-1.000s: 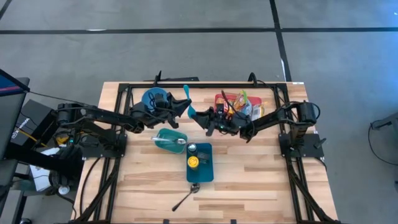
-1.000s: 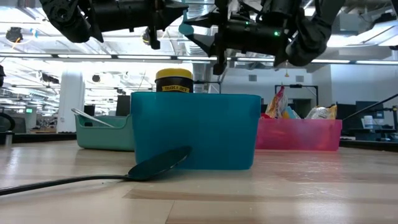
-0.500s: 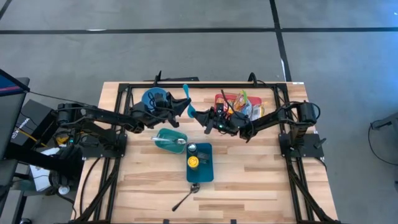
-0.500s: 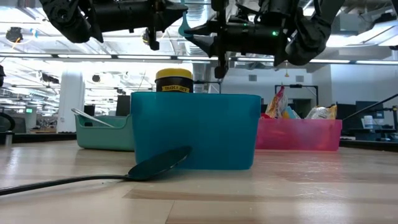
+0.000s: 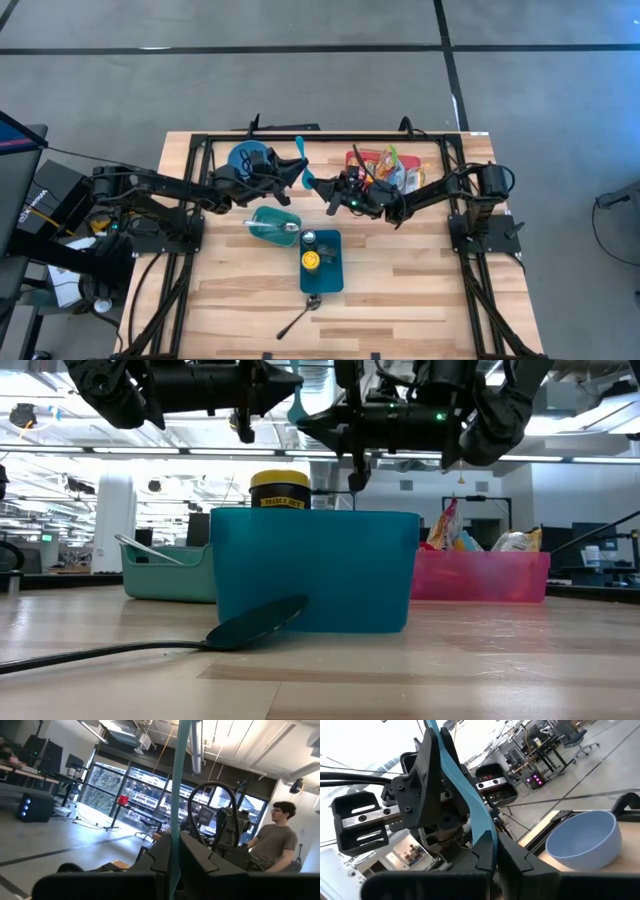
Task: Pick & Place Food Item
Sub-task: Put the blue baby spoon into the green bin
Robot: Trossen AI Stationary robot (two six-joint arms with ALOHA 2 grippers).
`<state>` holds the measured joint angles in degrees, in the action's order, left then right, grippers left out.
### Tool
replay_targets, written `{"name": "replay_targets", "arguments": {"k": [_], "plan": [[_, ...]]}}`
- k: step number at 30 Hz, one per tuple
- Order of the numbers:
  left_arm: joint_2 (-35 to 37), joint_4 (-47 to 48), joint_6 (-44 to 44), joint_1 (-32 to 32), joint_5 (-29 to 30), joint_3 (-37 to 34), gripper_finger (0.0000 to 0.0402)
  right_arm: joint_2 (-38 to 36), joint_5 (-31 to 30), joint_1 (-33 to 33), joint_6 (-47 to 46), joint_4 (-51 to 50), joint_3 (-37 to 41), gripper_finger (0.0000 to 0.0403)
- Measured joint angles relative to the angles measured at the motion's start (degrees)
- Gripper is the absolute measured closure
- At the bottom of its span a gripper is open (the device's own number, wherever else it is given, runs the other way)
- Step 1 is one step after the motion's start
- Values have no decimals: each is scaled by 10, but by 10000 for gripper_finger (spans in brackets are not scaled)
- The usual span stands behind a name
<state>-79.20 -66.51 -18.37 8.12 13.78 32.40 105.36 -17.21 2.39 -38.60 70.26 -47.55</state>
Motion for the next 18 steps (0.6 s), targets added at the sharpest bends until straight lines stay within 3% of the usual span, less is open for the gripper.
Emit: {"name": "replay_targets", "arguments": {"k": [6,18], "plan": [[0,26,1,0,-2,0,350,-1,-4,0,11,-4,0,400],[7,81,1,0,-13,0,229,-1,-6,-1,29,-15,0,402]]}}
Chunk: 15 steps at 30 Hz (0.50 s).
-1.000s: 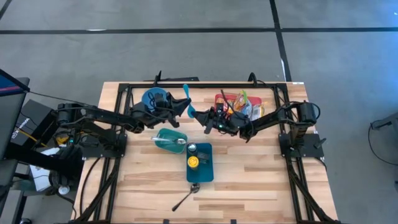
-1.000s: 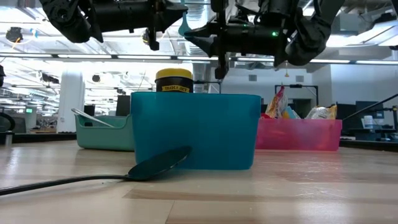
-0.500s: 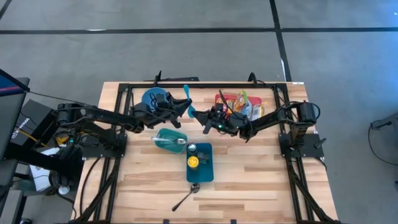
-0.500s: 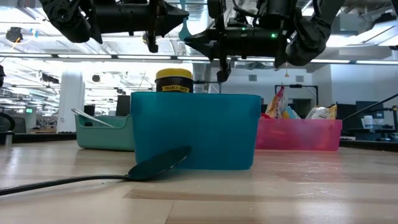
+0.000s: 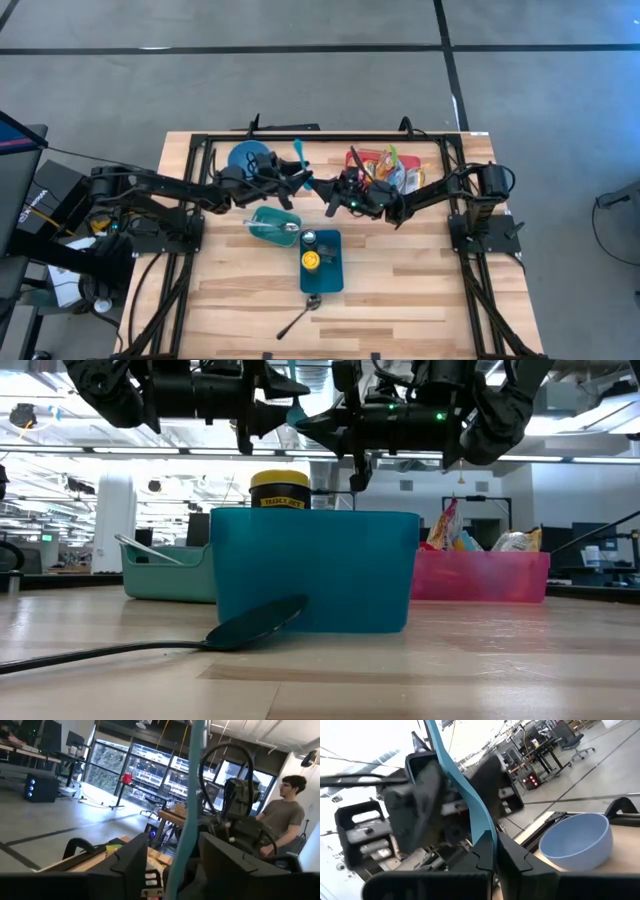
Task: Pick & Place Food Item
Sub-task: Put the blue baby spoon into the green bin
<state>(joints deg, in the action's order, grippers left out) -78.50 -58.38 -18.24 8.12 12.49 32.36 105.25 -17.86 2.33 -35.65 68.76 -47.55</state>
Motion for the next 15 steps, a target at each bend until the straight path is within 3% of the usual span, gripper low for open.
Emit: {"name": "replay_targets", "arguments": {"k": [8,15], "plan": [[59,95,0,0,-5,0,216,-4,-2,4,17,-25,0,402],[124,190,0,0,-5,0,225,-43,-2,17,33,-119,0,403]]}}
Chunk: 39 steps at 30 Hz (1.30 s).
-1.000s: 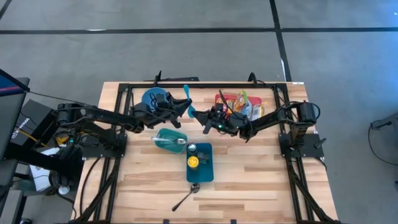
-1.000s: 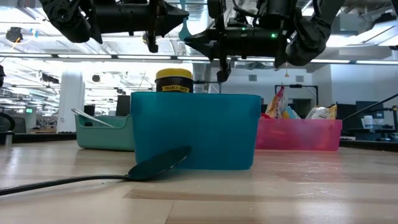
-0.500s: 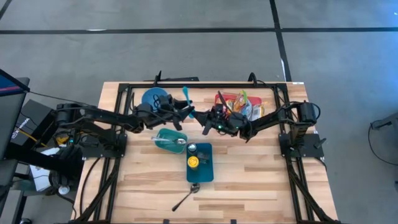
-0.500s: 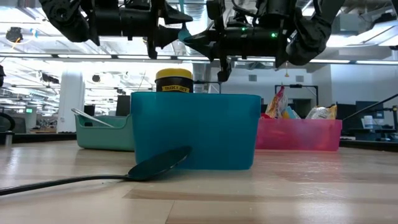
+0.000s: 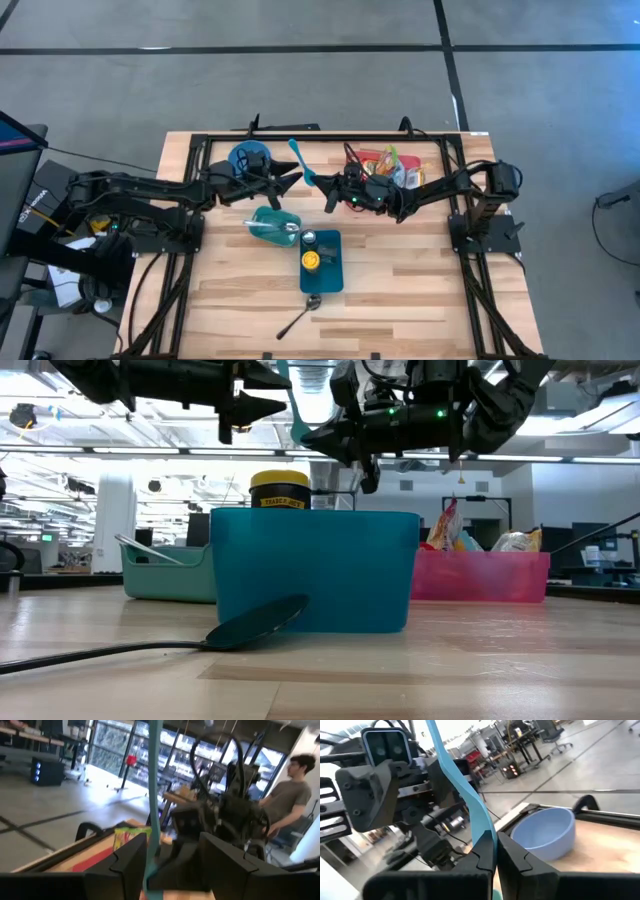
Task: Pick & Place Food Item
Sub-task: Put the blue baby spoon into the green bin
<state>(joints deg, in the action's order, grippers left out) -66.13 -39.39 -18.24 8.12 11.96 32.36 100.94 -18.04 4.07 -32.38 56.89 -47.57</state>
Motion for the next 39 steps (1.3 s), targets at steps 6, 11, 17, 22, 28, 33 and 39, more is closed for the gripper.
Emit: {"name": "replay_targets", "arguments": {"k": [6,11,17,22,28,33,39], "plan": [[45,81,0,0,-1,0,225,-40,0,3,22,-85,0,403],[74,125,0,0,-1,0,227,-72,0,2,33,-155,0,403],[102,180,0,0,-1,0,231,-103,0,2,45,-245,0,403],[112,211,0,0,-1,0,229,-121,2,1,59,-308,0,403],[113,221,0,0,-4,0,233,-130,35,1,67,-355,0,403],[113,244,0,0,-29,0,233,-130,57,1,75,-378,0,403],[113,253,0,0,-30,0,233,-129,64,-3,78,-402,0,403]]}}
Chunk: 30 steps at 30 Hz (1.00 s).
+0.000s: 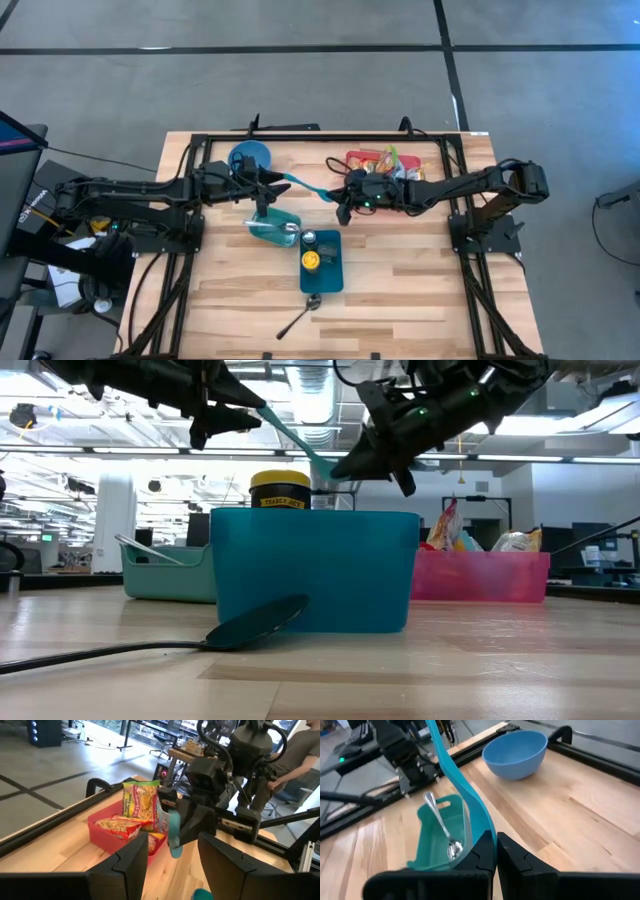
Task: Pick & Place Food Item
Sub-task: Put the blue baby spoon into the green bin
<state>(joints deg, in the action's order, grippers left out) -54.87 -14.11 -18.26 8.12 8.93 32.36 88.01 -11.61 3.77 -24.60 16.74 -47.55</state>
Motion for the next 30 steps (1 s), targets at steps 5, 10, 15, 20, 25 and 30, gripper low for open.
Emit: {"name": "replay_targets", "arguments": {"k": [5,10,15,20,25,30], "plan": [[0,1,0,0,-2,0,239,0,13,-8,7,-12,0,403],[0,23,0,0,-8,0,253,0,13,-15,11,-15,0,403],[0,28,-2,0,-9,0,268,0,13,-15,11,-15,0,403],[0,28,-2,0,-18,0,281,0,13,-15,11,-17,0,403],[-6,27,-2,0,-29,0,292,0,13,-15,12,-21,0,403],[-24,16,-5,0,-30,0,295,1,13,-15,12,-31,0,403]]}}
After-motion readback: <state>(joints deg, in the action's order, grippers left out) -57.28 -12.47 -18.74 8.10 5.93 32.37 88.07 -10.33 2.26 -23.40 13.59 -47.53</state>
